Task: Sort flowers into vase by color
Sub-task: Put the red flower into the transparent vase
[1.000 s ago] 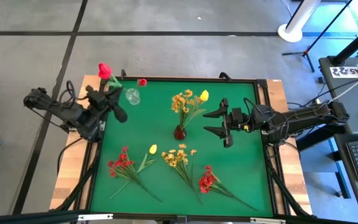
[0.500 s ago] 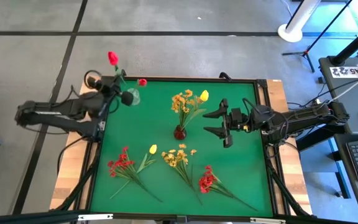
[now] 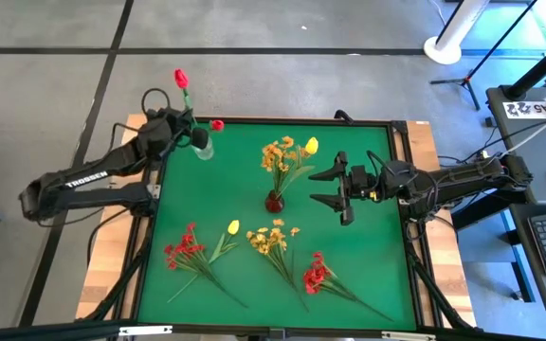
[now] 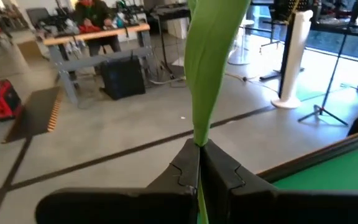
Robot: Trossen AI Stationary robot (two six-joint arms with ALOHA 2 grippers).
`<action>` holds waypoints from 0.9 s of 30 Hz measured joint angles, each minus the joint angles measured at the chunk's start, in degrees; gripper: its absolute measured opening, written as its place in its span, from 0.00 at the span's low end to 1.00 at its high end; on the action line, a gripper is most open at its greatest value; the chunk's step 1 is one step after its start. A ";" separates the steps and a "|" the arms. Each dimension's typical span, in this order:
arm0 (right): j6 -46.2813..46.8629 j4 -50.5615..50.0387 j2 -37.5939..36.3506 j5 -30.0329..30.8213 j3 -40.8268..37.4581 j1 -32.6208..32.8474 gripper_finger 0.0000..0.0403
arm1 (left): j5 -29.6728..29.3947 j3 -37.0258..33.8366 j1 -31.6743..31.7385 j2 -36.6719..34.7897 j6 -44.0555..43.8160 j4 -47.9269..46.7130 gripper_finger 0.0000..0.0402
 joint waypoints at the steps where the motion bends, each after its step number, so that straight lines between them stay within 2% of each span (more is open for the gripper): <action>1: 0.00 0.00 0.00 -0.01 0.00 0.00 0.56 | 1.60 -0.81 0.95 0.04 -0.41 0.33 0.00; 5: 0.00 -0.11 0.00 -0.02 0.00 0.00 0.56 | 5.65 -3.33 3.12 0.26 -2.22 1.31 0.00; 21: 0.00 -0.42 0.00 0.41 0.00 0.00 0.56 | 7.05 -4.19 3.37 0.22 -2.60 0.54 0.00; 27: 0.12 -1.12 0.02 0.44 0.00 0.00 0.56 | 8.63 -4.19 3.37 0.22 -2.69 -4.53 0.10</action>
